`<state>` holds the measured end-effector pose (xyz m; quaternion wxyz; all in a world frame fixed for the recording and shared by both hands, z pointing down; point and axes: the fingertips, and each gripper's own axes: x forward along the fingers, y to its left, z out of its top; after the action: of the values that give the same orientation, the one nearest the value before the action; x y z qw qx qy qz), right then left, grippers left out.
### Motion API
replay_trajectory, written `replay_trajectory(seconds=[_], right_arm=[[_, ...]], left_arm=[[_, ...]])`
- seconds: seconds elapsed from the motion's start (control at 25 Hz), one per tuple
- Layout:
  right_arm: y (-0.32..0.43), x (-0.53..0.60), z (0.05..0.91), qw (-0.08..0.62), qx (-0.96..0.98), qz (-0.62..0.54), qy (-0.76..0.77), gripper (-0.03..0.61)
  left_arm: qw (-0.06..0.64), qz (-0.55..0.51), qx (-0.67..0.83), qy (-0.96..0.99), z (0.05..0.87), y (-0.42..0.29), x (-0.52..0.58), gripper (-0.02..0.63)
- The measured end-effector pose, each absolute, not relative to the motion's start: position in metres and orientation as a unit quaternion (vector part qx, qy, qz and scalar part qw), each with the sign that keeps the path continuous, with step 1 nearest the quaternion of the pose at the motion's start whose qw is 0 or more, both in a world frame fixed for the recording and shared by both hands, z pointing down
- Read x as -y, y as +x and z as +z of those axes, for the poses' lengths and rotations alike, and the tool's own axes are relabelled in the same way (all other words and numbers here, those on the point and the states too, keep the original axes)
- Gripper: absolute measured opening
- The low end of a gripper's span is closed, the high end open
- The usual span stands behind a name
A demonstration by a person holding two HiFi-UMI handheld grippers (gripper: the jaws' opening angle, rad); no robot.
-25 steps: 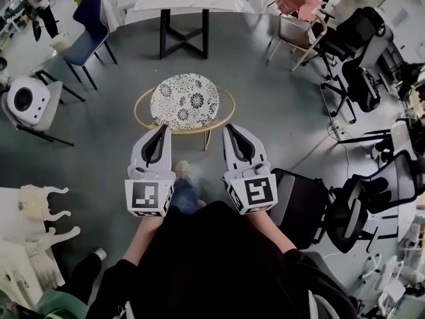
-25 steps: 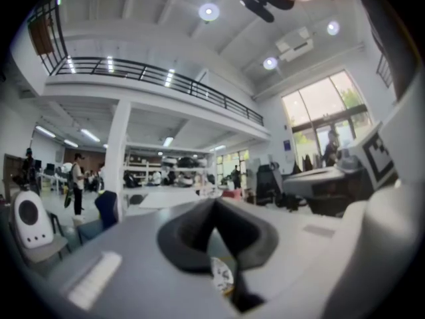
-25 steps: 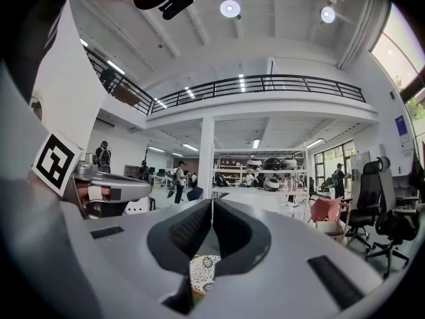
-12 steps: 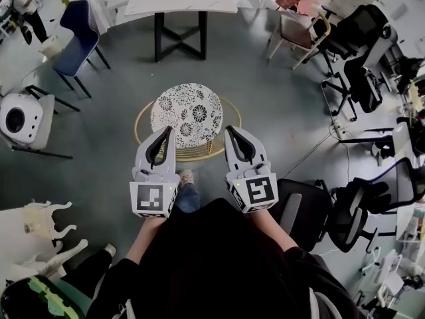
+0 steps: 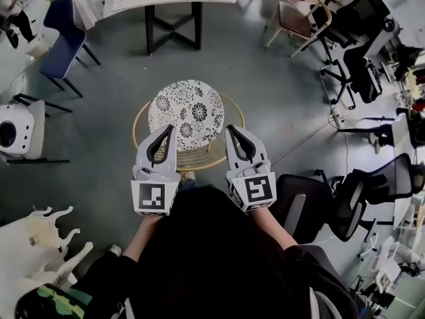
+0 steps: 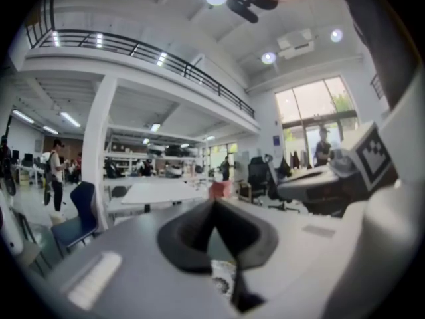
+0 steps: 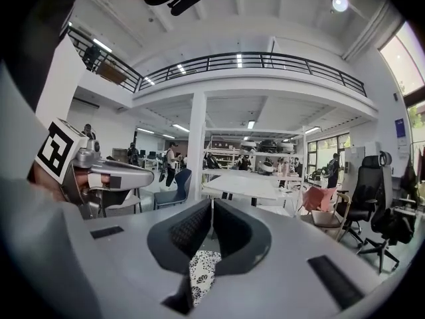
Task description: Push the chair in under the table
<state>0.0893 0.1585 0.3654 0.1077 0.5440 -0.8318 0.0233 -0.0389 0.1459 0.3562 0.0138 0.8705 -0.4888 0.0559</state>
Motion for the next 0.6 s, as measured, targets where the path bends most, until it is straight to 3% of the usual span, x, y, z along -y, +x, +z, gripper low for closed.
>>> replay_trajectory(seconds=[0.28, 0.6], right_arm=[[0.092, -0.146, 0.408, 0.158, 0.825, 0.042, 0.54, 0.023], [0.112, -0.14, 0.48, 0.221, 0.806, 0.117, 0.537, 0.023]], left_arm=[[0.05, 0.099, 0.471, 0.875, 0.406, -0.039, -0.138, 0.009], [0.167, 0.166, 0.485, 0.842, 0.493, -0.055, -0.136, 0.009]])
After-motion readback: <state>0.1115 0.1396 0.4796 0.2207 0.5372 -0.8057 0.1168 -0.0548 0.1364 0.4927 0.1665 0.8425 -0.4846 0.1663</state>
